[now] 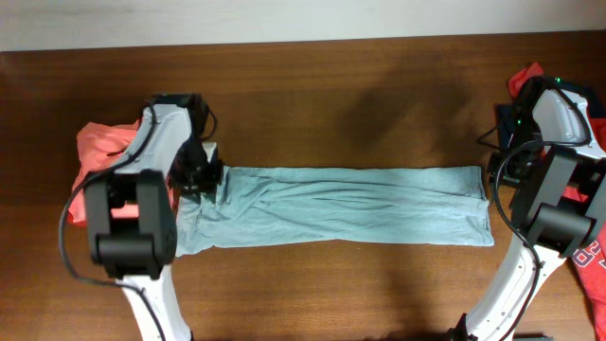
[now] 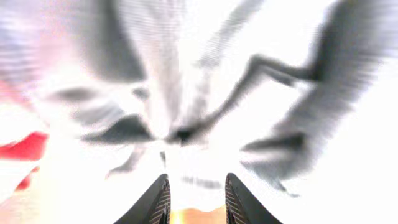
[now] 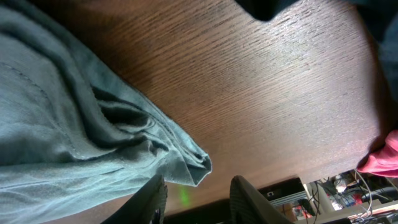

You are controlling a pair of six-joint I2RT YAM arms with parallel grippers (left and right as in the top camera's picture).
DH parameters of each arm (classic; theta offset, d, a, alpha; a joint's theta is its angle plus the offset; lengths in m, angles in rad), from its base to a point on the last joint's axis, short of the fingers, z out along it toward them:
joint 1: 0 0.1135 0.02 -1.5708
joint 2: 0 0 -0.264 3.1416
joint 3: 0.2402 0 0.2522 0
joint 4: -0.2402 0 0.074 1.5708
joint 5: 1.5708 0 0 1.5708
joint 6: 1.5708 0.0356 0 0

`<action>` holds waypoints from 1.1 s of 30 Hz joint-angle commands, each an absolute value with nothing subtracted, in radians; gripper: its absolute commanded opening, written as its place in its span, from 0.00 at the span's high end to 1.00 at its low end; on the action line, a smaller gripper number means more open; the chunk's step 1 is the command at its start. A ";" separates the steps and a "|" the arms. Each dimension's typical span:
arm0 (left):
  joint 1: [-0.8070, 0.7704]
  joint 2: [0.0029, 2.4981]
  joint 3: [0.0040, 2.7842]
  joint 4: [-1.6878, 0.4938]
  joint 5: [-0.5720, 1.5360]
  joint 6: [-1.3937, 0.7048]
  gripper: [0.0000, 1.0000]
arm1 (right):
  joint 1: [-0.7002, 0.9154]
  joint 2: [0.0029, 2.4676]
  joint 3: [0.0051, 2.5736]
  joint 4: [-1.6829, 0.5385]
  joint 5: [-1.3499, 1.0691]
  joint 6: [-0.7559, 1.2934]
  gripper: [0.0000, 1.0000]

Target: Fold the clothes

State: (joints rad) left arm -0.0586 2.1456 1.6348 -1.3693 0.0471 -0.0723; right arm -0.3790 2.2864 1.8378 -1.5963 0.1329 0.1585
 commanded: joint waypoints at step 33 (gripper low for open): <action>0.364 2.196 1.682 -1.044 -0.049 -0.007 0.57 | -0.380 2.284 1.832 -1.600 0.124 0.173 0.62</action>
